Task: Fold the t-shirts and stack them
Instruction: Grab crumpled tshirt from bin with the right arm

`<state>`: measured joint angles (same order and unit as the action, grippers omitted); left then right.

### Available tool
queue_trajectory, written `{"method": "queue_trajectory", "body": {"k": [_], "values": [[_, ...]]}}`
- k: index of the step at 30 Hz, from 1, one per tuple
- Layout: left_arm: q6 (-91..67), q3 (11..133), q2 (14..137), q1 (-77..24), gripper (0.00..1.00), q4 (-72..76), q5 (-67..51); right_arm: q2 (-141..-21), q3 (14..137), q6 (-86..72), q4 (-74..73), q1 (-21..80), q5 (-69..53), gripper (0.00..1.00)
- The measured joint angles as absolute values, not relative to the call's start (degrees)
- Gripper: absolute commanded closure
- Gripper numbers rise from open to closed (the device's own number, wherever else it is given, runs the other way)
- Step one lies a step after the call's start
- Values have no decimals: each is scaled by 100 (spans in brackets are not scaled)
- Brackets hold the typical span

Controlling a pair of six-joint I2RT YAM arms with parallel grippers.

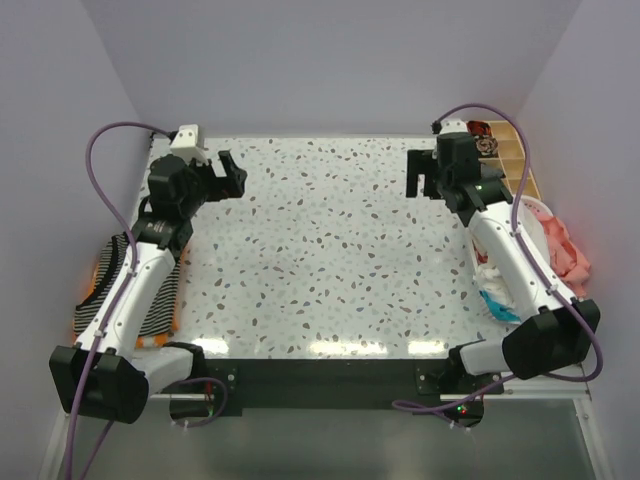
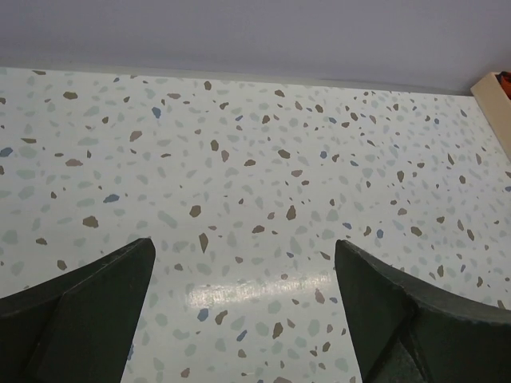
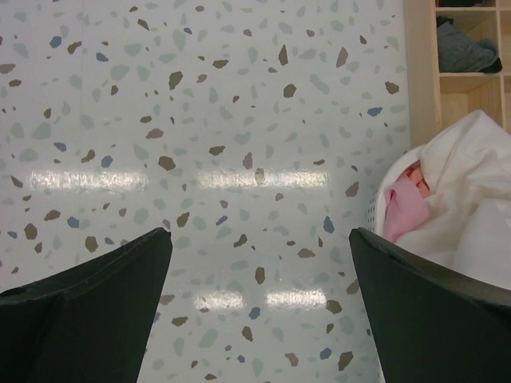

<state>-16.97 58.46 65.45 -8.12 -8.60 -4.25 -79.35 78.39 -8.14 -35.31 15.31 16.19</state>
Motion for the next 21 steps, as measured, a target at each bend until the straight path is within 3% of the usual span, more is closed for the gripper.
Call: {"method": "queue_trajectory", "body": {"k": [5, 14, 21], "values": [[-1697, 5837, 6521, -812, 0, -827, -451, -7981, 8068, -543, -3736, 1531, 1761, 1], [-1671, 5822, 6451, -810, 1, -823, -652, -8409, 8053, -1096, -4298, 1404, 3319, 1], [-1695, 5723, 6431, -810, 4, -801, -985, -7870, 7640, -1396, -4324, 790, 4351, 1]]}}
